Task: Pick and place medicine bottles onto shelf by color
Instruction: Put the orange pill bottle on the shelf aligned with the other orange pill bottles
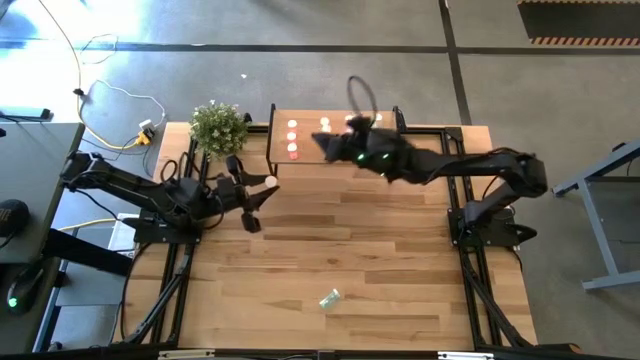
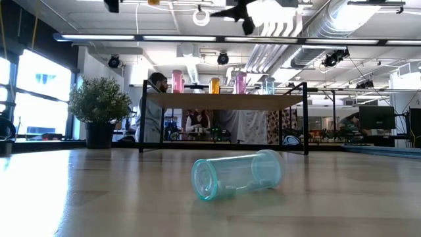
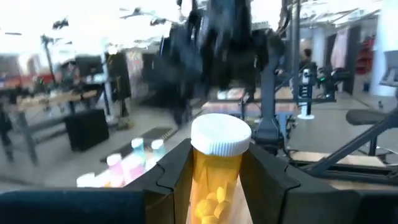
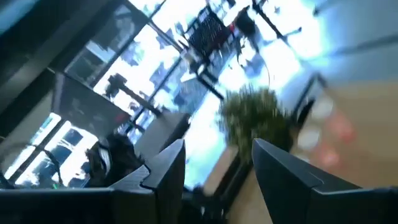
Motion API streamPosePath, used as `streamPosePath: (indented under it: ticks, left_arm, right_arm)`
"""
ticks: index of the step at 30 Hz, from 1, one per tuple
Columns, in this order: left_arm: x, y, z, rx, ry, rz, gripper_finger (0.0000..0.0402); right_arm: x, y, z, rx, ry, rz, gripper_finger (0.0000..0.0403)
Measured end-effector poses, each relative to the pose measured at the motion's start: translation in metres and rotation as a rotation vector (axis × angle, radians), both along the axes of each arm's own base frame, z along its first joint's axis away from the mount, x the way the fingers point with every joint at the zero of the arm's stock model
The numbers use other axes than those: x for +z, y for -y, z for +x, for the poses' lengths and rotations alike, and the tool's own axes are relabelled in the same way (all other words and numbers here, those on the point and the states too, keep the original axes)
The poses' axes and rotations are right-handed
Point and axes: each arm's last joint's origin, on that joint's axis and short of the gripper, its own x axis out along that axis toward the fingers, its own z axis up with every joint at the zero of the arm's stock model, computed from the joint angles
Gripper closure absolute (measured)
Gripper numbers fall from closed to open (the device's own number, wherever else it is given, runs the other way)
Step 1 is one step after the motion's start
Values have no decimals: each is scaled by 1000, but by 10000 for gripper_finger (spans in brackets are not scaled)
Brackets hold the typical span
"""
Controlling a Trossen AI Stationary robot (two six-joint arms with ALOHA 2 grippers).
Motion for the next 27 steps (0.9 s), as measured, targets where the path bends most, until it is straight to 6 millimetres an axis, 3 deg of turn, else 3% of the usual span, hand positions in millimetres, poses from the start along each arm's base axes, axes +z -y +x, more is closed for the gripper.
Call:
streamPosePath:
  ticks: [7,13,19,27]
  left_arm:
    - [-17,0,21,125,-15,-73,291]
    - [-31,-3,47,221,66,-103,291]
    - [-40,-14,83,271,76,-142,291]
    - [-43,-25,130,425,63,-152,291]
  right_arm:
    - [54,22,-54,-103,61,-202,226]
    - [91,25,-105,-179,103,-353,226]
    - [105,19,-136,-196,58,-448,226]
    - [108,14,-155,-188,-11,-484,226]
